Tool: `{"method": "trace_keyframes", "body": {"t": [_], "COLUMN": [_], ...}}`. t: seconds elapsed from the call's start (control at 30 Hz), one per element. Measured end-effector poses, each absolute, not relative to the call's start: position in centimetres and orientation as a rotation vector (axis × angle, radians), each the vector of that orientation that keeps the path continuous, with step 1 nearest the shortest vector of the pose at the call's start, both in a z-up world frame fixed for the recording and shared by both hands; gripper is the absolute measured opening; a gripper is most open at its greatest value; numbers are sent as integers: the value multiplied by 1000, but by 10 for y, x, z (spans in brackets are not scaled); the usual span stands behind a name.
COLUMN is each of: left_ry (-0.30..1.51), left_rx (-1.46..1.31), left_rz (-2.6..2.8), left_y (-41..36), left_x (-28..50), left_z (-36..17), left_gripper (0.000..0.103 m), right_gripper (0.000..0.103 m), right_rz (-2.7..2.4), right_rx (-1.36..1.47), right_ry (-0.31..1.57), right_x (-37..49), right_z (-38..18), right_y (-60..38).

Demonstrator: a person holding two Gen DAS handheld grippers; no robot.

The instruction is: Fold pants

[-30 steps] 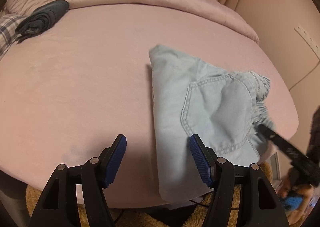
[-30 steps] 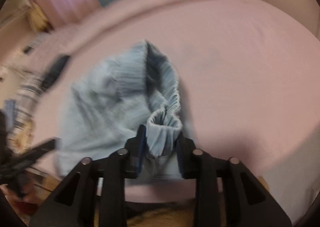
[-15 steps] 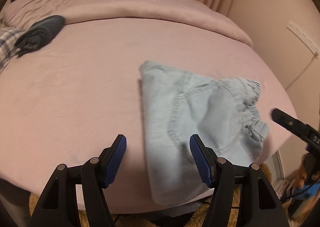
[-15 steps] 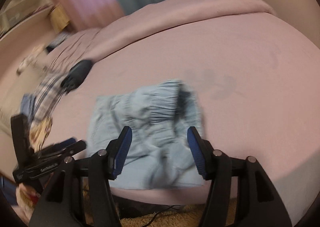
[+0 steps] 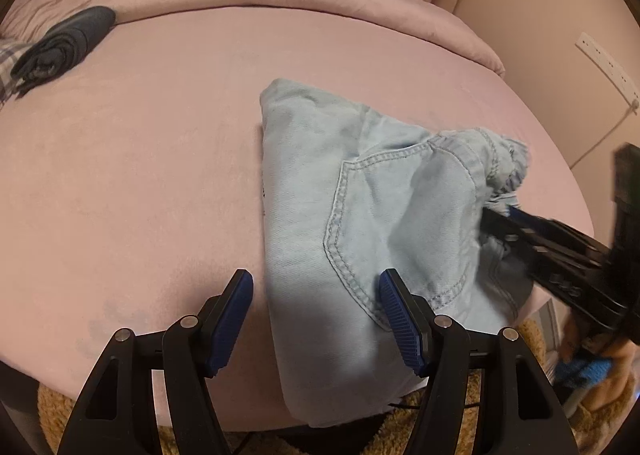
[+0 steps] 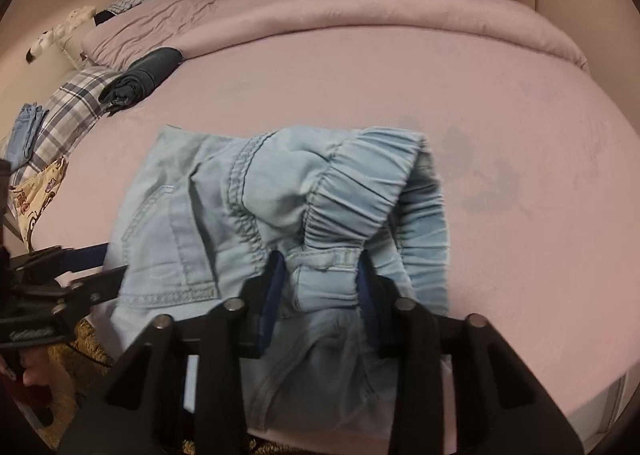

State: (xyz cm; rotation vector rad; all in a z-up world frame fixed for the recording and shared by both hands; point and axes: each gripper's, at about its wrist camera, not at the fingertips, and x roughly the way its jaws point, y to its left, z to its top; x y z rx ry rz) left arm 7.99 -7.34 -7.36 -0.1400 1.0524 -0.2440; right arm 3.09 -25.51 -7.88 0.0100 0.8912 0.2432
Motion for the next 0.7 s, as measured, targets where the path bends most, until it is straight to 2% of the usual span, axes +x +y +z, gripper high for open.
{"method": "trace_keyframes", "body": {"t": [0.03, 0.13, 0.4, 0.53, 0.7], "left_ry": [1057, 1064, 1079, 1074, 1092], "left_rx": [-140, -155, -158, -139, -153], "left_rz": [-236, -234, -242, -225, -227], "left_y": [-71, -64, -62, -62, -57], "left_x": [79, 80, 83, 82, 84], "left_z": [-75, -76, -75, -74, -83], "left_gripper": [65, 65, 65, 65, 72], "right_gripper": [11, 11, 11, 11, 12], "right_rz": [234, 251, 277, 228, 172], "right_rx": [10, 53, 142, 132, 161], "right_ry": [873, 808, 802, 865, 935], "right_x": [25, 4, -17, -18, -9], "right_z": [-72, -43, -36, -55, -89], "right_y": [-262, -277, -290, -288, -296]}}
